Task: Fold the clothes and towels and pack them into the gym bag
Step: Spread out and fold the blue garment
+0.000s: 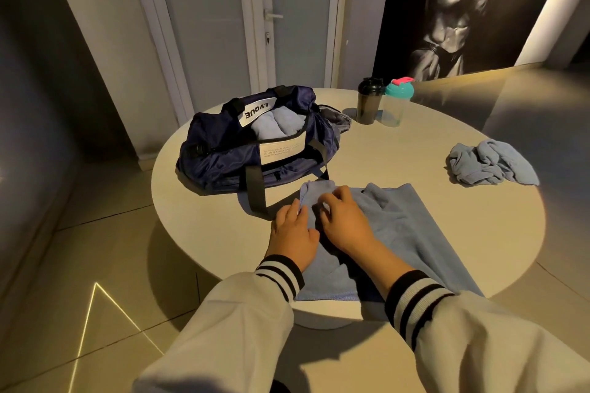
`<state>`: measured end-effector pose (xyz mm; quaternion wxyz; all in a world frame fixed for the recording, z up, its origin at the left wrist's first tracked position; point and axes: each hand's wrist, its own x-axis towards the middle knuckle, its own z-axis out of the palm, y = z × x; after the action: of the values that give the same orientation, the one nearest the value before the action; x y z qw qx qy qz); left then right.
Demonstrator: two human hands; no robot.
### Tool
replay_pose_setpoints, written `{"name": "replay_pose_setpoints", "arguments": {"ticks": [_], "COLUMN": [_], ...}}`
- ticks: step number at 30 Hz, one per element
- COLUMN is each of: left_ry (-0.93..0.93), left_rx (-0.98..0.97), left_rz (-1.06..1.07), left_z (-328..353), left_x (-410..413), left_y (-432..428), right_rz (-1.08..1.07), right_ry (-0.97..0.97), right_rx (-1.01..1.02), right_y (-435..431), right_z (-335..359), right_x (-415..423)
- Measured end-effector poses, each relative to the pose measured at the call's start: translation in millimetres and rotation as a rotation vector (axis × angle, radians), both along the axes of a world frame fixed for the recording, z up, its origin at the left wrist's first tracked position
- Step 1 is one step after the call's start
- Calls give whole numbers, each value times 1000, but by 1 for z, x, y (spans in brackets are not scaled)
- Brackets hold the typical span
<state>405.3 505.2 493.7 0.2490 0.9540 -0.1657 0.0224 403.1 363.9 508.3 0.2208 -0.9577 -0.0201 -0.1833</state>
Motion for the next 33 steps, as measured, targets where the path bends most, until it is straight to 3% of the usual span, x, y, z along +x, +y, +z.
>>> {"name": "replay_pose_setpoints", "arguments": {"ticks": [5, 9, 14, 18, 20, 22, 25, 27, 33], "left_ry": [-185, -167, 18, 80, 78, -40, -244, -203, -44], "left_rx": [-172, -126, 250, 341, 443, 520, 307, 162, -19], "left_rz": [33, -128, -197, -190, -134, -72, -140, -215, -238], "left_z": [5, 9, 0, -1, -1, 3, 9, 5, -7], "left_x": [-10, -46, -65, -58, -53, -59, -87, -102, -101], "left_y": [7, 6, 6, 13, 15, 10, -18, -31, -25], "right_rz": [-137, -49, 65, -64, -141, -187, -139, -118, -196], "right_ry": [-2, 100, 103, 105, 88, 40, -62, -87, -77], "right_rx": [-112, -155, -188, -178, -116, -45, 7, 19, 38], "right_y": [-9, -21, -34, -63, -76, -78, -67, -62, -85], "right_z": [0, -10, -14, -19, -21, -18, -13, -11, -18], "right_x": [-43, -65, -92, -117, -129, -138, -152, -160, -187]}}
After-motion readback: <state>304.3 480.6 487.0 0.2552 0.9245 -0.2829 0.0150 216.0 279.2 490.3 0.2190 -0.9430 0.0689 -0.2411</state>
